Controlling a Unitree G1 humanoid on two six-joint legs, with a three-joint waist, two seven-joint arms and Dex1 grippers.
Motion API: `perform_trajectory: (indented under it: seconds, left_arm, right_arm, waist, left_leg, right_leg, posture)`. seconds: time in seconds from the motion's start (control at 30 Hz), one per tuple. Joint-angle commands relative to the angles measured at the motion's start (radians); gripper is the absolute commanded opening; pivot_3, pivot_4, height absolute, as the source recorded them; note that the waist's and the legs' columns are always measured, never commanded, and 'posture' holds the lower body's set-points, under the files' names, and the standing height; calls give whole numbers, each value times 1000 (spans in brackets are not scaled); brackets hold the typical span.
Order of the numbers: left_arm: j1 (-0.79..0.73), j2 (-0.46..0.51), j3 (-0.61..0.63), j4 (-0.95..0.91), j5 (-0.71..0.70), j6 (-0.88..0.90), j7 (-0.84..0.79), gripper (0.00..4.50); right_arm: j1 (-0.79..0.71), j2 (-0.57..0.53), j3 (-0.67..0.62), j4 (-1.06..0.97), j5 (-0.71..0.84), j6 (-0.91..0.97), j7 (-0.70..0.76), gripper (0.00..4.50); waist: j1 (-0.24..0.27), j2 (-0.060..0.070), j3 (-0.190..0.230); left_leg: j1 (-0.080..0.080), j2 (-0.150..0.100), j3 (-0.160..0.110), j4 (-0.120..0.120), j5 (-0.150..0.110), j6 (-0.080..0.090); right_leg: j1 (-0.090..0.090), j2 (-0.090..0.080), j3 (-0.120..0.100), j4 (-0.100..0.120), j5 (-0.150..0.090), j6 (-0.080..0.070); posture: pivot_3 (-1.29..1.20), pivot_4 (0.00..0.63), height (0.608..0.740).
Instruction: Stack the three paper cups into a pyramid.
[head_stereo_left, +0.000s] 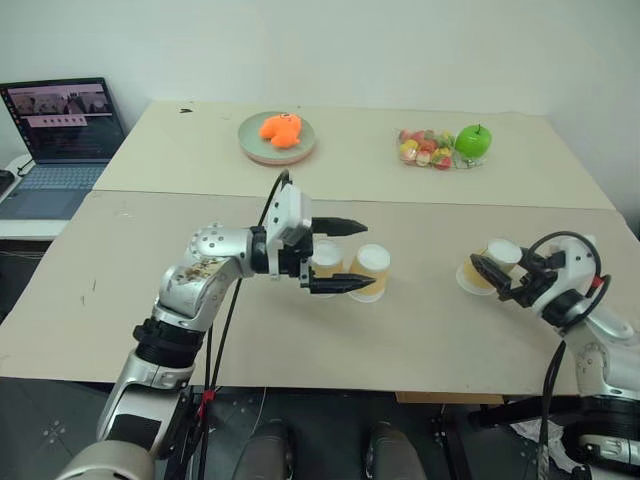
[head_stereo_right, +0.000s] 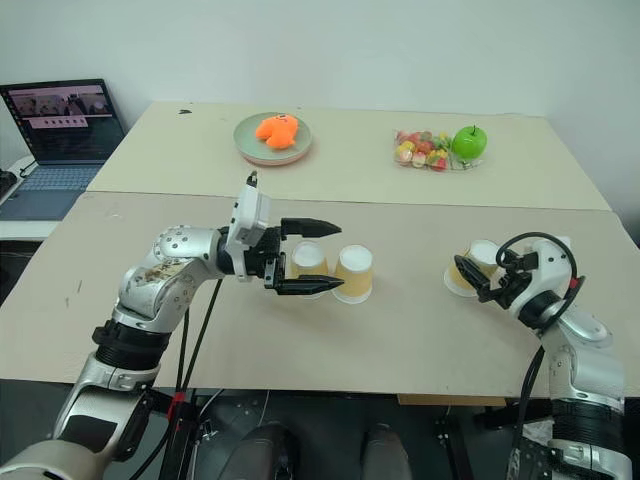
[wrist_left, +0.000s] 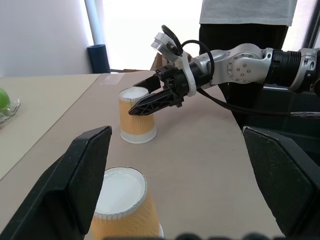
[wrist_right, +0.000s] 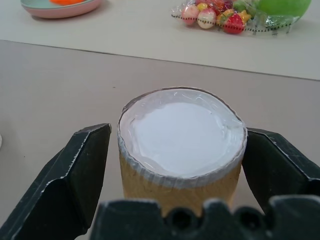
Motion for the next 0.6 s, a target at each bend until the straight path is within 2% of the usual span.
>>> perform_trajectory:
  seconds: [0.03, 0.07, 0.13, 0.17, 0.43, 0.6]
  left_arm:
    - [2, 9, 31, -41, -7, -3, 22, 4459]
    - [14, 17, 45, -44, -9, 2, 37, 4500]
    - [48, 42, 83, -55, -11, 12, 68, 4500]
    - [64, 56, 101, -61, -14, 19, 79, 4500]
    - [145, 143, 203, -66, -18, 39, 120, 4500]
    - [177, 158, 225, -108, -37, 57, 138, 4500]
  right_arm:
    - [-33, -7, -4, 14, -9, -51, 16, 4500]
    - [-43, -7, -4, 24, -11, -51, 16, 4083]
    - [-62, -6, -2, 40, -15, -46, 11, 3831]
    - [-69, -5, -1, 43, -14, -39, 9, 3452]
    - [-110, -1, 11, 21, -4, -25, 19, 3452]
    - [-211, -2, 56, -90, 51, 50, 55, 3452]
  waist:
    - [0, 0, 0]
    - [0, 0, 0]
    - [-3, 1, 1]
    - [-5, 2, 1]
    - [-11, 4, 3]
    - [-12, 6, 5]
  left_leg:
    - [0, 0, 0, 0, 0, 0]
    - [0, 0, 0, 0, 0, 0]
    - [0, 0, 0, 0, 0, 0]
    - [0, 0, 0, 0, 0, 0]
    - [0, 0, 0, 0, 0, -1]
    - [0, 0, 0, 0, 2, -4]
  right_leg:
    - [0, 0, 0, 0, 0, 0]
    - [0, 0, 0, 0, 0, 0]
    - [0, 0, 0, 0, 0, 0]
    - [0, 0, 0, 0, 0, 0]
    - [-1, 0, 0, 1, 0, 0]
    - [-1, 0, 0, 1, 0, 0]
  posture:
    - [0, 150, 673]
    - [0, 150, 673]
    - [0, 150, 673]
    - [0, 150, 673]
    - [0, 150, 673]
    - [0, 150, 673]
